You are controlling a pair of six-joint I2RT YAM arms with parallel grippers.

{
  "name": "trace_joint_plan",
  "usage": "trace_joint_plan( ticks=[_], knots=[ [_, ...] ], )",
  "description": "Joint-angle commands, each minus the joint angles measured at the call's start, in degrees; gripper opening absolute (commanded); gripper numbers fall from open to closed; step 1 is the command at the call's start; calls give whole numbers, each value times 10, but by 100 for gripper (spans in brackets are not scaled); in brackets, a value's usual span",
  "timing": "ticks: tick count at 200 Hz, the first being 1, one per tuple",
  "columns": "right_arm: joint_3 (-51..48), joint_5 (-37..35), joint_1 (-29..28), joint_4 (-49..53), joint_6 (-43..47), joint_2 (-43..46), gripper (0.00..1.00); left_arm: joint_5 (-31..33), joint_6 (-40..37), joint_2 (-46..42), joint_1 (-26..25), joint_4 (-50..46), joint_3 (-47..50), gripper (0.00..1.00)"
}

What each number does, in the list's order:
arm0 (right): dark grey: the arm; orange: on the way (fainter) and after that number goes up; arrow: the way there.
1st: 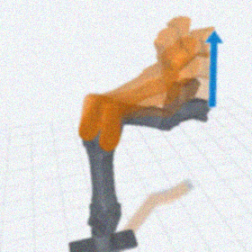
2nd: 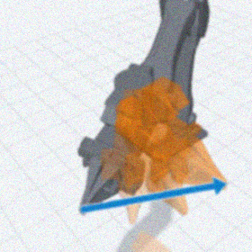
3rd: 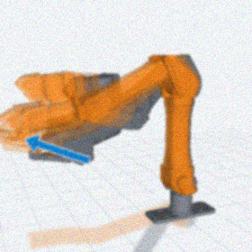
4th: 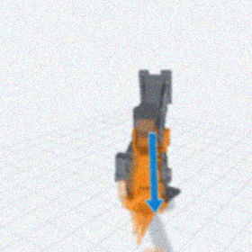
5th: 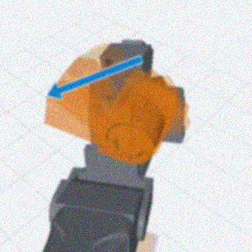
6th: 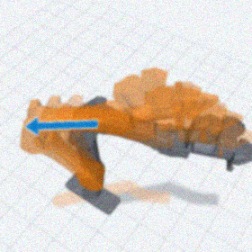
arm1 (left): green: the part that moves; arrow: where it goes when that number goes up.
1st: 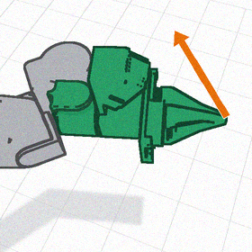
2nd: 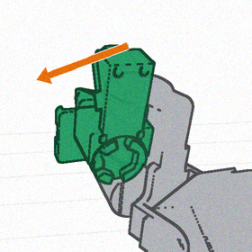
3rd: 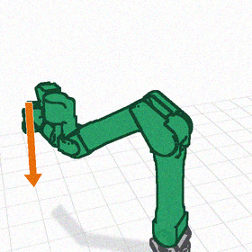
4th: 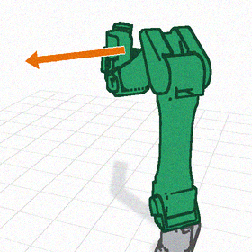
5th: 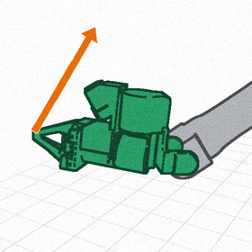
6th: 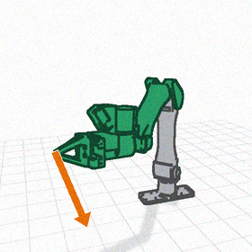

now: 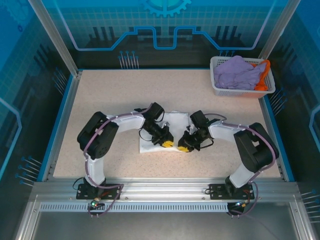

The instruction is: Fold and stack the t-shirts

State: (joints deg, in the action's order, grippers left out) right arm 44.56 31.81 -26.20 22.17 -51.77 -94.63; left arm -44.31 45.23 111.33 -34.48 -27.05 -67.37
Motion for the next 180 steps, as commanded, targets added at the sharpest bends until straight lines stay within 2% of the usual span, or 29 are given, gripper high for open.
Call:
trace_joint_plan(
  ticks=[1, 14, 36, 55, 87, 115, 142, 160, 180],
  knots=[
    [-8, -1, 10, 40, 25, -30, 17, 79, -96, 11, -6, -102, -13, 14],
    [-14, -11, 19, 51, 31, -34, 17, 164, -138, 6, -9, -157, -10, 15],
    [-15, -35, 31, 82, 53, -30, 19, 244, -164, -22, -7, -197, 22, 19],
    [-20, -48, 42, 96, 70, -22, 21, 293, -171, -58, -3, -218, 50, 28],
    [-51, -38, 60, 69, 74, 20, 29, 357, -157, -116, 21, -256, 95, 33],
    [-51, -14, 53, 25, 59, 119, 37, 380, -140, -188, 64, -262, 90, 37],
    [15, -106, 41, 21, 84, 198, 41, 361, -129, -219, 92, -203, 15, 41],
    [78, -163, 41, 14, 101, 160, 36, 328, -115, -168, 101, -156, -62, 37],
    [179, -184, 39, 41, 121, 45, 28, 298, -107, -71, 101, -125, -167, 20]
  ],
)
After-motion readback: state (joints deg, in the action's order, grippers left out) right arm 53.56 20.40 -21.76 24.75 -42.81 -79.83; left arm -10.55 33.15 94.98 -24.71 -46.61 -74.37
